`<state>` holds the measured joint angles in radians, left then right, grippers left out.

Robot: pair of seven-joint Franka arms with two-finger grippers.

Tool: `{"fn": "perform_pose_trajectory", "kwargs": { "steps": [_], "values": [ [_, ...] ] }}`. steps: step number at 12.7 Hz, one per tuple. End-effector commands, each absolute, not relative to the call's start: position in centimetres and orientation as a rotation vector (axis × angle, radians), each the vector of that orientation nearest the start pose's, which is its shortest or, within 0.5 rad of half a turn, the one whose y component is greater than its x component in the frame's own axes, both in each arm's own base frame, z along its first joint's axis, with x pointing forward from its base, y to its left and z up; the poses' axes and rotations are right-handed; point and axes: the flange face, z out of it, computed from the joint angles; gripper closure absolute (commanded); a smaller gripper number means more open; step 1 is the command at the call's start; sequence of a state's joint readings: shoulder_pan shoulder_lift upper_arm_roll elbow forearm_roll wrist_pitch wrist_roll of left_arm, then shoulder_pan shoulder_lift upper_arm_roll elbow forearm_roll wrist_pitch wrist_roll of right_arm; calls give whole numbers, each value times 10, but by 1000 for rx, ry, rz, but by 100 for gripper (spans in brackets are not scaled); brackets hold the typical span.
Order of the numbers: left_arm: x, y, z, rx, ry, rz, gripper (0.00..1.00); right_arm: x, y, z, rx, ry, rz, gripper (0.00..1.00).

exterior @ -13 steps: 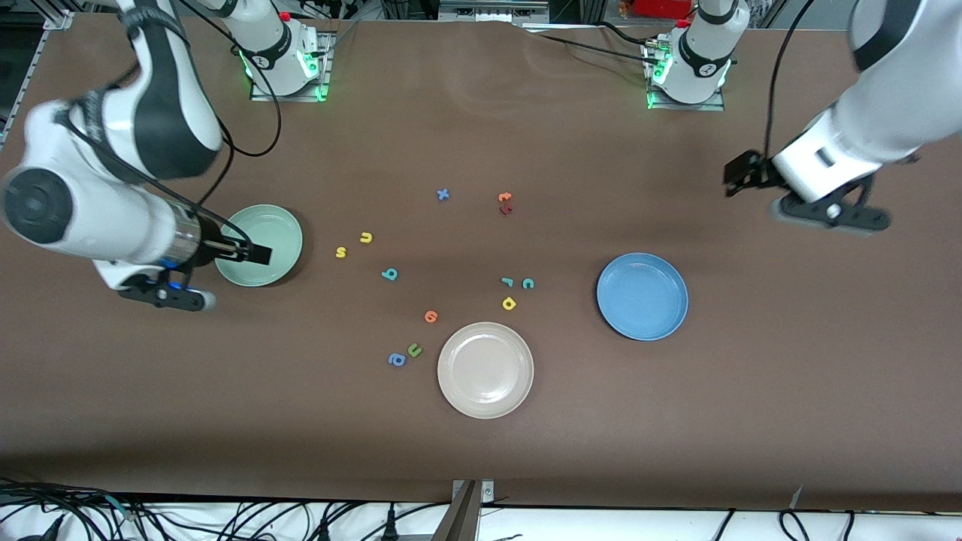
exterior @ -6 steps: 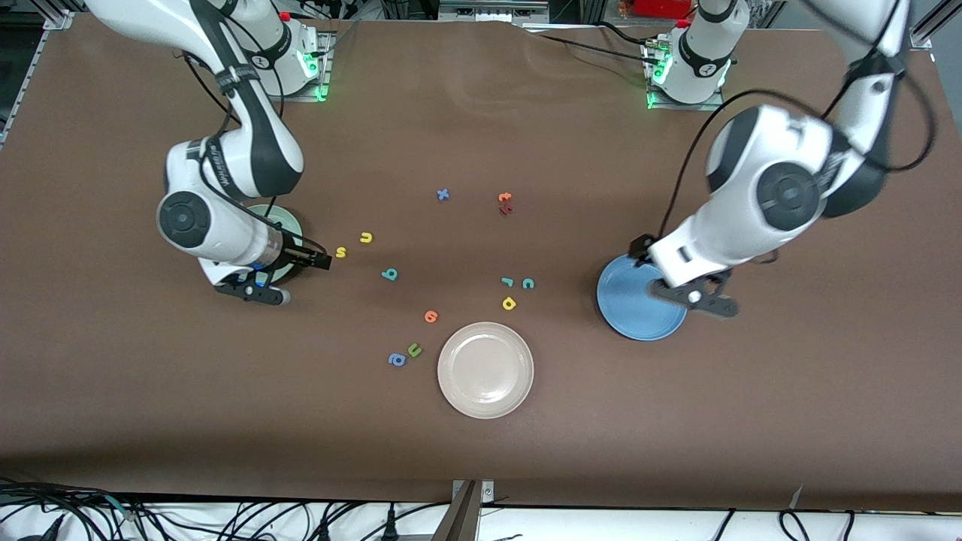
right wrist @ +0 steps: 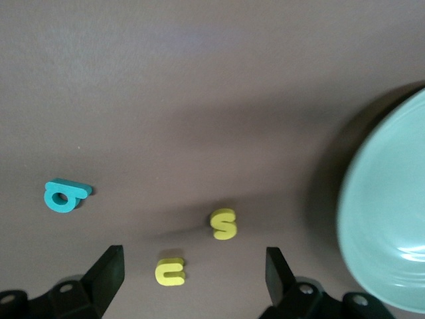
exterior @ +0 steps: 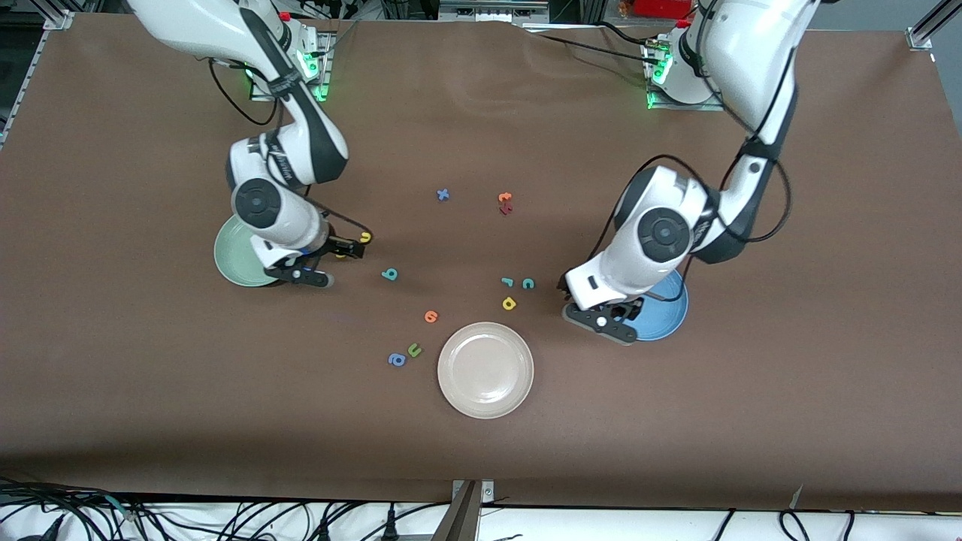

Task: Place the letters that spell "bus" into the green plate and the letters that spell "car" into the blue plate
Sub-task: 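Reach the right gripper to the yellow s while the left gripper reaches letters, then grasp the yellow s with the right gripper while the left gripper grasps teal c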

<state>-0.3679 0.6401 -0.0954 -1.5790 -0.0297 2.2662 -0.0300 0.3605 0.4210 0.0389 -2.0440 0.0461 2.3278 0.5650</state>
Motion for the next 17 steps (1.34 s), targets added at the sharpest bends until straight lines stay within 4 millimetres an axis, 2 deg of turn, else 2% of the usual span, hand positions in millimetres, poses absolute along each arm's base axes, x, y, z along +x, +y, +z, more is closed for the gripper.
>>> {"fn": "perform_pose_trajectory", "kwargs": {
  "steps": [1, 2, 4, 5, 6, 7, 8, 9, 10, 13, 14, 17],
  "values": [
    [623, -353, 249, -3172, 713, -89, 0, 529, 221, 199, -3146, 335, 181, 6],
    [616, -368, 239, -3168, 746, -106, 0, 524, 217, 188, -3137, 338, 145, 6],
    [606, -367, 225, -3151, 780, -50, 0, 522, 215, 171, -3126, 336, 106, 6],
    [596, -369, 216, -3147, 791, -11, 2, 521, 215, 167, -3126, 343, 113, 10],
    [593, -372, 213, -3145, 800, 0, 9, 520, 216, 167, -3124, 348, 114, 16],
    [587, -377, 207, -3140, 815, 15, 32, 520, 215, 167, -3123, 357, 117, 24],
    [582, -380, 204, -3137, 812, 31, 43, 520, 215, 167, -3125, 362, 126, 25],
    [579, -384, 203, -3139, 810, 35, 43, 519, 213, 171, -3129, 361, 138, 25],
    [575, -387, 199, -3135, 824, 46, 43, 519, 211, 172, -3134, 361, 158, 29],
    [564, -399, 185, -3120, 857, 76, 42, 519, 209, 172, -3135, 361, 160, 55],
    [564, -399, 183, -3118, 858, 78, 42, 519, 209, 172, -3135, 361, 162, 67],
    [565, -399, 173, -3112, 864, 75, 42, 519, 208, 171, -3137, 364, 166, 92]
  ]
}}
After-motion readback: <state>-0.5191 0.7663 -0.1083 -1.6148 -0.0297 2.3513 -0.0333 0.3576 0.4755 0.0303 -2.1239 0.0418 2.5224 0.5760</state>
